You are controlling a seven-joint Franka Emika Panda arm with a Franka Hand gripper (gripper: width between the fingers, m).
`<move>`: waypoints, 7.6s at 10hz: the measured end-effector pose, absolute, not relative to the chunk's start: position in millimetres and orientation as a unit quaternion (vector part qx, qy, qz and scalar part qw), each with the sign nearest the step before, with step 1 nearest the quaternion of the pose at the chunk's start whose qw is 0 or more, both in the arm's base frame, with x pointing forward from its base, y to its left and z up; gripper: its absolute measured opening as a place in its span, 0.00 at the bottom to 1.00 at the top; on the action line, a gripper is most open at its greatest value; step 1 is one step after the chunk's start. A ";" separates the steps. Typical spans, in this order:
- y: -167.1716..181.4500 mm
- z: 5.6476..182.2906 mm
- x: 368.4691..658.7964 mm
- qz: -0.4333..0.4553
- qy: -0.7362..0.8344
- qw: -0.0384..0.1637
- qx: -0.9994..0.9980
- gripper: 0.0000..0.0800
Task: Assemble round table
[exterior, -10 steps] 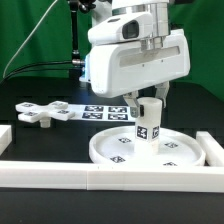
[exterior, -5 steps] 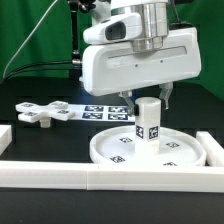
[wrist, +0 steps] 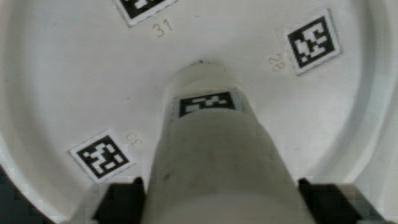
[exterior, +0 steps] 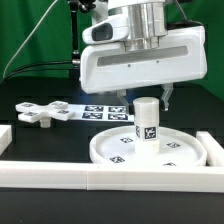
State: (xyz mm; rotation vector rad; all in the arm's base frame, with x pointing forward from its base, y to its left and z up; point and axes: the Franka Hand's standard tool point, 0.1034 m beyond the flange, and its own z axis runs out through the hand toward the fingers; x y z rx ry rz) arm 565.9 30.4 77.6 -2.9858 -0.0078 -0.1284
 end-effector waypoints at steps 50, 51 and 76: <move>29.3 87.0 574.1 -0.036 -0.383 0.090 -0.919 0.81; 27.5 88.0 575.5 -0.040 -0.441 0.080 -0.893 0.81; 1.4 66.9 565.1 -0.001 -0.679 0.058 -0.732 0.77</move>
Offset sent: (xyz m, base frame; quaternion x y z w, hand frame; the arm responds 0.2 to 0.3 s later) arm 0.0000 0.0000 0.0000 0.0000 0.0000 0.1938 0.9810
